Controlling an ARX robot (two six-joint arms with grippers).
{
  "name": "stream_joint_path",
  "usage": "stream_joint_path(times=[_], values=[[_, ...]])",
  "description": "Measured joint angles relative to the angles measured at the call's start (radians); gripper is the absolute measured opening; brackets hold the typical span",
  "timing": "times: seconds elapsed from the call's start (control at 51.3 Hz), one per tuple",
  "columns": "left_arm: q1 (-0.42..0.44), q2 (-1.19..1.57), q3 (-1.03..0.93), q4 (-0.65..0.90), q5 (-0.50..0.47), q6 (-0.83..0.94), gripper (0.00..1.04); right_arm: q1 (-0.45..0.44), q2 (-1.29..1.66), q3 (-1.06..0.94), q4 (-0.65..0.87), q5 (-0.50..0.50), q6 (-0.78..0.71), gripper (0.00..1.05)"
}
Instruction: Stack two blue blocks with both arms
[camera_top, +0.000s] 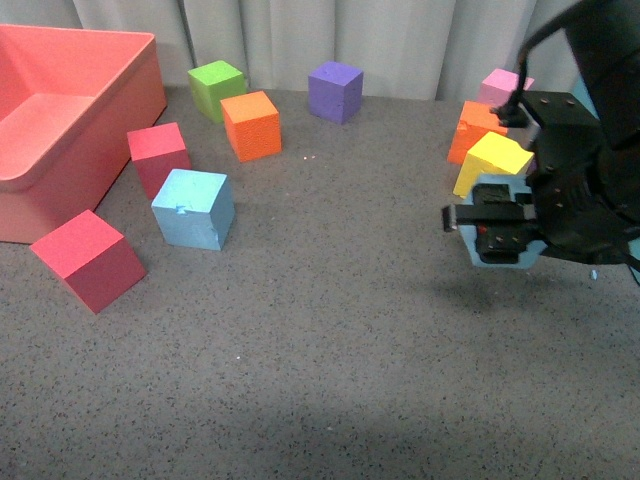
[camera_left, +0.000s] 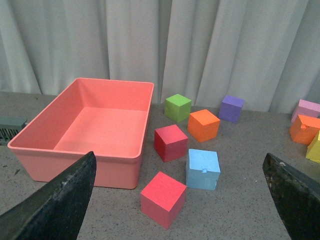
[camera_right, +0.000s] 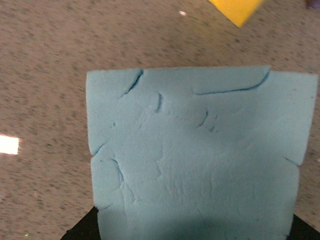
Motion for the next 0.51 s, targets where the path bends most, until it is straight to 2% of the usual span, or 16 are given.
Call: stream_joint_path(times=[0.312,0.507], values=[[0.000,0.000,0.000,0.000,0.000,0.000,0.98,0.158,0.136,0.169,-0.084,-0.003,0.114,0.44],[0.000,0.000,0.000,0.000,0.000,0.000,0.98,0.198,0.191,0.224,-0.106,-0.003,0.146,0.43]])
